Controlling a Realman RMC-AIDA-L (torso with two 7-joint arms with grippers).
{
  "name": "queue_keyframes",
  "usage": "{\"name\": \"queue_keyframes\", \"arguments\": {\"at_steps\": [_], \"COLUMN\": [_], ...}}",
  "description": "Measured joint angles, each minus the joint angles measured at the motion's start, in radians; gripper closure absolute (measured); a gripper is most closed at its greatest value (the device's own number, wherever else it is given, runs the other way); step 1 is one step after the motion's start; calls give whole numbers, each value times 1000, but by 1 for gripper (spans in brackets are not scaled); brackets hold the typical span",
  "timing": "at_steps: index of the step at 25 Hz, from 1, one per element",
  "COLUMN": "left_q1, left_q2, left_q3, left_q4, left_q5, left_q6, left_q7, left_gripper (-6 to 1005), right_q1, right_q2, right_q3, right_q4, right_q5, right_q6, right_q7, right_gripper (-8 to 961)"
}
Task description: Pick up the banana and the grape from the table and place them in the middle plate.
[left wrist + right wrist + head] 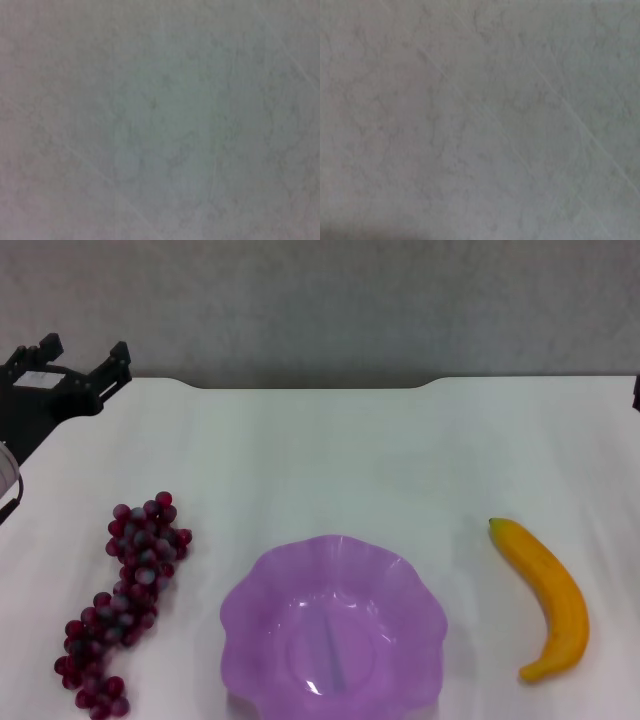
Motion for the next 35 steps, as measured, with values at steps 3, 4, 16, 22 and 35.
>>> {"name": "queue_keyframes", "arguments": {"at_steps": [3, 4, 16, 22, 35], "left_q1": [1, 2, 32, 50, 58], "left_q2": [0, 0, 2, 2, 0], "left_q3": [0, 0, 6, -3, -16], "left_q4": [-1, -2, -50, -66, -78], "left_q5": [0, 0, 0, 0, 0], "left_q6": [0, 0, -10, -12, -12], "left_q7": [0, 0, 23, 35, 40], "left_gripper": [153, 153, 156, 157, 160], "right_q1": [-1, -1, -10, -6, 150], "right_q2": [0, 0, 0, -1, -2], "right_q3": [0, 0, 11, 125, 248], "right_q4": [0, 0, -32, -120, 21], "right_q5": [1, 1, 1, -8, -188], "right_q6": [0, 0, 65, 341, 622], "right_q7": [0, 0, 6, 80, 203], "right_gripper": [301, 302, 303, 304, 306]}}
